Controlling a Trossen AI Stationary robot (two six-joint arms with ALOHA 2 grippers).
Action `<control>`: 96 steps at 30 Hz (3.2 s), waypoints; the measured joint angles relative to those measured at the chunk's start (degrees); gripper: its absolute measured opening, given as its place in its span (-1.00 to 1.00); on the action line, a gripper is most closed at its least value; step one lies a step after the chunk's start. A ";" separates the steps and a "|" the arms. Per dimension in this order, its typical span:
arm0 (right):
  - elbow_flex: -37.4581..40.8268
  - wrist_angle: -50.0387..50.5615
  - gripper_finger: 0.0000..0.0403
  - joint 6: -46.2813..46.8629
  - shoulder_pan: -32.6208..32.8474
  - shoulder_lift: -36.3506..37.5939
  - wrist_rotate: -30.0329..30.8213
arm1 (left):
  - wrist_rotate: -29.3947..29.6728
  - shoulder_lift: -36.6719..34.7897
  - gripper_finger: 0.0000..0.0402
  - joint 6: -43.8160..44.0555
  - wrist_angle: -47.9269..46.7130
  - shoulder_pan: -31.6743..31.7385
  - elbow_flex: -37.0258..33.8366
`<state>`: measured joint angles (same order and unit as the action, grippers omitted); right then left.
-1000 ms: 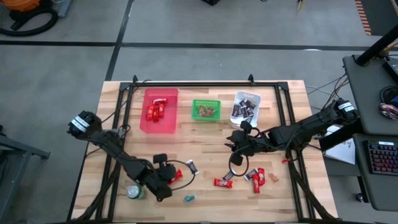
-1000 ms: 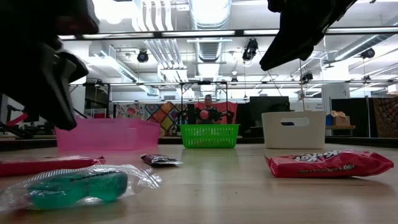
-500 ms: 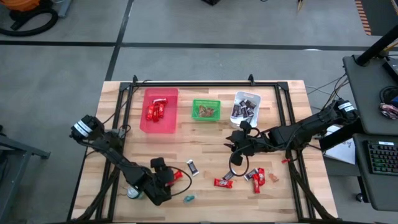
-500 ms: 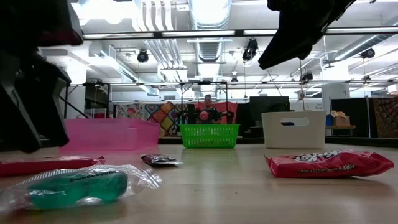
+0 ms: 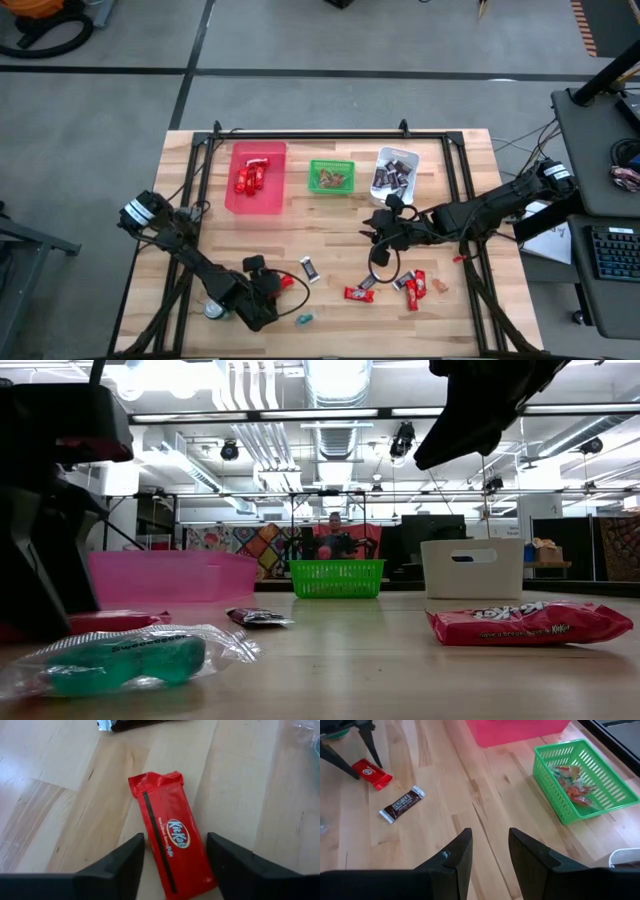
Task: Sort candy
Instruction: Put the red chocolate bar into the pink bin
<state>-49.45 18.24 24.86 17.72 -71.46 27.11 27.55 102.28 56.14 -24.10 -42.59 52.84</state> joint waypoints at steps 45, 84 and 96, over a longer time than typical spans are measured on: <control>0.00 -0.87 -0.40 -3.18 0.04 0.00 -0.04 | 0.59 -18.38 -0.29 -2.52 -12.77 8.44 -0.65; 0.90 -1.07 -0.40 -2.29 0.04 0.01 -0.04 | -3.17 -1.03 -0.61 6.89 -10.35 5.14 -0.24; 0.98 -1.05 -0.40 -2.33 0.04 0.02 -0.07 | -4.62 -6.18 -0.71 3.46 -11.19 5.33 -0.68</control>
<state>-48.47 17.19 22.52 17.76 -71.44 27.05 22.93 96.10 59.60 -35.29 -37.26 52.16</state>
